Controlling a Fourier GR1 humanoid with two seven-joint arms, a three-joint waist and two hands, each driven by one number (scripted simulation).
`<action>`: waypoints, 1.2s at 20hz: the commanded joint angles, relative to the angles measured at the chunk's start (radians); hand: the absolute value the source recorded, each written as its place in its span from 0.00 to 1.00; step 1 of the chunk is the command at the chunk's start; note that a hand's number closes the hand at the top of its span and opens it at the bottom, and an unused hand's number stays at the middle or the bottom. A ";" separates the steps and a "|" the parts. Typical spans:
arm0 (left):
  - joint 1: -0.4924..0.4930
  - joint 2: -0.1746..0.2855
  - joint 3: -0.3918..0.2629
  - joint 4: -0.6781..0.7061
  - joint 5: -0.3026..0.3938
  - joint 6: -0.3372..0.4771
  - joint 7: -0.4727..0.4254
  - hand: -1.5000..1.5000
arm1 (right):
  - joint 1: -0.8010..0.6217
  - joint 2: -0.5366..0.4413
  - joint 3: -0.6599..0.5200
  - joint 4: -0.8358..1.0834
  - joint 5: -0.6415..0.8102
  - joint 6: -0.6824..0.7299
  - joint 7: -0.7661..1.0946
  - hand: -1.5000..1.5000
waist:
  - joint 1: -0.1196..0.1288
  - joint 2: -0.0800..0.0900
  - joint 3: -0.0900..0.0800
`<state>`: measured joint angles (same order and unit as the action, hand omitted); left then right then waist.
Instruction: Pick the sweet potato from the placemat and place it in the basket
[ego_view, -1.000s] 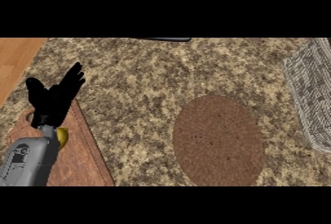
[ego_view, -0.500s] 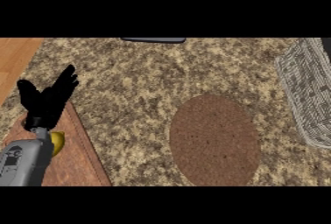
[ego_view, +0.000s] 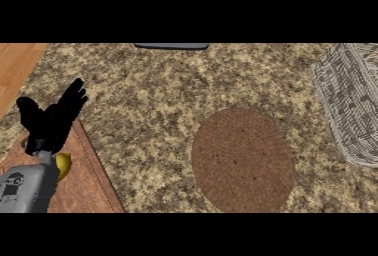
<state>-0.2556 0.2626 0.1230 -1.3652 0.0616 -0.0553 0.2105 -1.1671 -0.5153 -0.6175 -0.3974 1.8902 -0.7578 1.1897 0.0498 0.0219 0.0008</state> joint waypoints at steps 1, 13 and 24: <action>-0.027 0.007 0.000 -0.009 0.000 0.004 0.035 0.50 | 0.043 0.008 -0.053 -0.044 0.011 -0.106 0.243 0.00 | 0.002 0.004 0.001; 0.062 0.007 0.006 -0.037 -0.001 -0.015 -0.016 0.50 | 0.087 0.033 -0.113 -0.128 0.055 -0.234 0.163 0.00 | -0.009 -0.010 0.000; 0.070 -0.003 0.034 -0.010 0.003 0.019 0.001 0.50 | 0.214 0.284 -0.251 -0.598 0.088 -0.355 0.131 0.00 | -0.084 -0.041 -0.004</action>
<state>-0.2029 0.2694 0.1490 -1.3909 0.0638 -0.0450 0.2262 -1.0066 -0.3569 -0.8445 -0.8383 1.9605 -1.0419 1.1736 -0.0051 -0.0093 -0.0015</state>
